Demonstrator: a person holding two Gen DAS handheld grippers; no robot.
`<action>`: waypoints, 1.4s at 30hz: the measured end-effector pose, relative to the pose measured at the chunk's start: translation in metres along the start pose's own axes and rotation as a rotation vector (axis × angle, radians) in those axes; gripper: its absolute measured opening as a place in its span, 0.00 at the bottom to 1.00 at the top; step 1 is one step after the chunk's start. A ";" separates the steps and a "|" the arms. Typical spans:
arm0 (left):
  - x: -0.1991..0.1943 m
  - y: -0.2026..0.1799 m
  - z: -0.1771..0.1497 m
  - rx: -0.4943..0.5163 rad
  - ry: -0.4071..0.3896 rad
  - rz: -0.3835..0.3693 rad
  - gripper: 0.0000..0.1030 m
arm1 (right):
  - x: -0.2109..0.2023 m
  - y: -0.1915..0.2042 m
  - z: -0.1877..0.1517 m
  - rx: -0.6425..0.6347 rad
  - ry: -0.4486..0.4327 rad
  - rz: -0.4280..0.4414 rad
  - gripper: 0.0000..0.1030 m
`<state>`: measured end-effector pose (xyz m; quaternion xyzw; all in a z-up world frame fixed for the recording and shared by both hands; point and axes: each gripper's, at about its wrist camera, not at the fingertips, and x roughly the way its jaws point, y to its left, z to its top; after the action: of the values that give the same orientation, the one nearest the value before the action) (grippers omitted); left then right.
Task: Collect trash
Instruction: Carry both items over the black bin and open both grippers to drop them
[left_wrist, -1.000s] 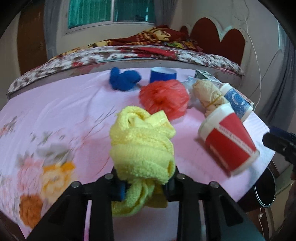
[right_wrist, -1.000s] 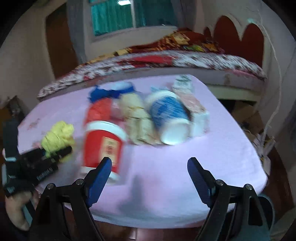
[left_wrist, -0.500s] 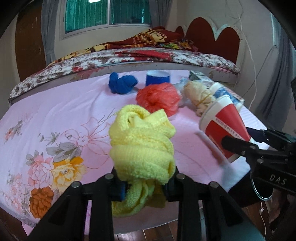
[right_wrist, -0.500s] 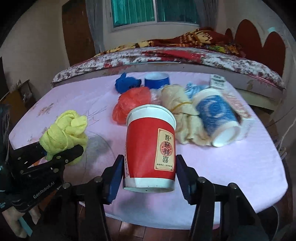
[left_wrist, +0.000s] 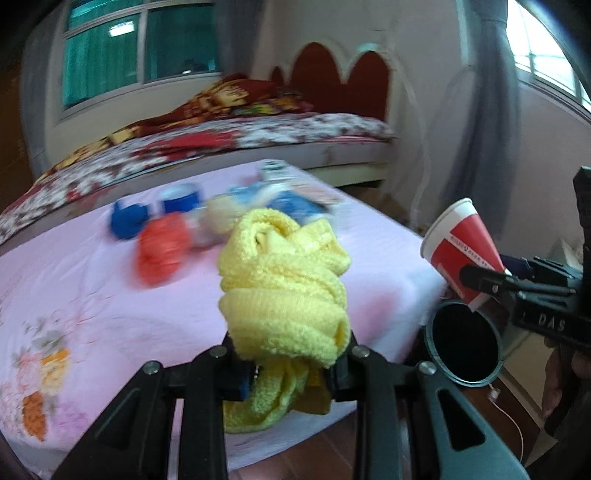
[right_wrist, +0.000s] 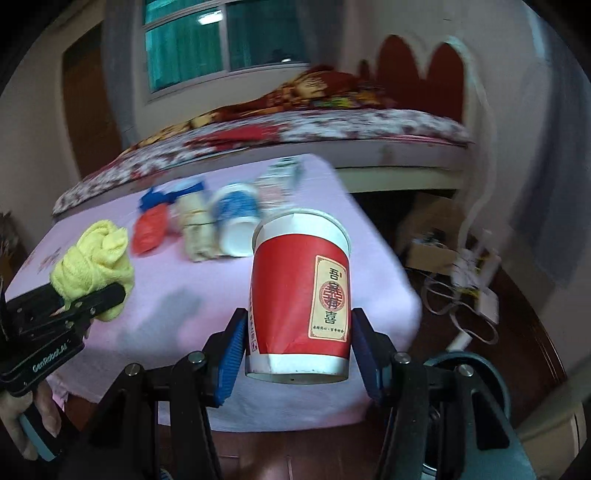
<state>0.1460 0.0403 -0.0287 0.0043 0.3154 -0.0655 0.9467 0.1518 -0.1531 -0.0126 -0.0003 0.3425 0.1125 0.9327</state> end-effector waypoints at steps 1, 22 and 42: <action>0.003 -0.014 0.002 0.021 0.001 -0.023 0.29 | -0.007 -0.014 -0.003 0.021 -0.004 -0.020 0.56; 0.090 -0.226 -0.020 0.300 0.234 -0.453 0.29 | -0.042 -0.211 -0.109 0.200 0.130 -0.185 0.57; 0.147 -0.248 -0.041 0.258 0.411 -0.422 1.00 | 0.037 -0.262 -0.130 0.121 0.377 -0.266 1.00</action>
<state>0.2066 -0.2216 -0.1416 0.0721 0.4831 -0.2975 0.8203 0.1508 -0.4106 -0.1559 -0.0108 0.5138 -0.0342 0.8572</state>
